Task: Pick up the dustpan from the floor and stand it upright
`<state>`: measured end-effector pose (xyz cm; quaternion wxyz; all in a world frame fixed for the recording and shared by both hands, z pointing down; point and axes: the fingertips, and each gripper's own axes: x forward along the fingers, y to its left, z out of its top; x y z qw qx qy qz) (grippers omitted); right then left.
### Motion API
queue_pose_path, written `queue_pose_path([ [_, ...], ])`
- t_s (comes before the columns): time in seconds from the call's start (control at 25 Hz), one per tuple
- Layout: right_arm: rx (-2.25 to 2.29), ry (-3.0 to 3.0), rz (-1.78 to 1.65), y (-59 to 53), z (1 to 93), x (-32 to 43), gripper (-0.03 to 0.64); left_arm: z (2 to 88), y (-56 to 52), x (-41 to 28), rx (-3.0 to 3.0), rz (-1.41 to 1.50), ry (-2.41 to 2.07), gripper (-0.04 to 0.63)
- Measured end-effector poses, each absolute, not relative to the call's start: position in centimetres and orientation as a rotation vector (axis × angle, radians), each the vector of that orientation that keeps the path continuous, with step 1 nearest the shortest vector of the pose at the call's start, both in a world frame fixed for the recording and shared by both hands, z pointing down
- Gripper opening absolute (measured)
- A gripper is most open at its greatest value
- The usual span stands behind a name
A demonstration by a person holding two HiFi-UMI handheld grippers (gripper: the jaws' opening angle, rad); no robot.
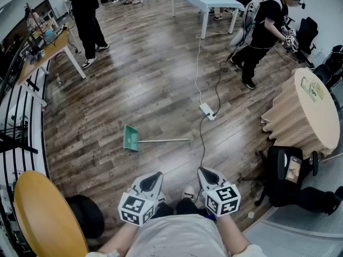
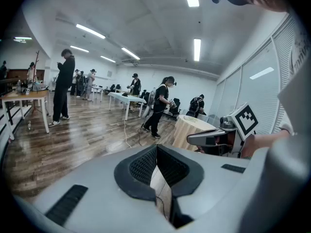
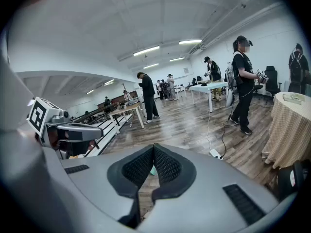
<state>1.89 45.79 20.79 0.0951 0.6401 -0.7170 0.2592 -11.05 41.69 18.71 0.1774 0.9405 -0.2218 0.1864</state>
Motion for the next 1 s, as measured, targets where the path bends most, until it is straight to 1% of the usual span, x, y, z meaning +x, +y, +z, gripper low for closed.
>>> queue_pose_path([
  [0.24, 1.915, -2.096, 0.76, 44.9, 20.9, 3.0, 0.026, 18.8, 40.6, -10.8, 2.658, 0.514, -0.622, 0.024],
  [0.52, 1.949, -2.066, 0.778, 44.3, 21.3, 2.3, 0.026, 19.2, 39.7, -11.8, 2.657, 0.494, -0.616, 0.025],
  [1.0, 2.071, -2.028, 0.757, 41.8, 19.8, -1.9, 0.026, 18.2, 37.0, -18.0, 2.673, 0.457, -0.607, 0.025],
])
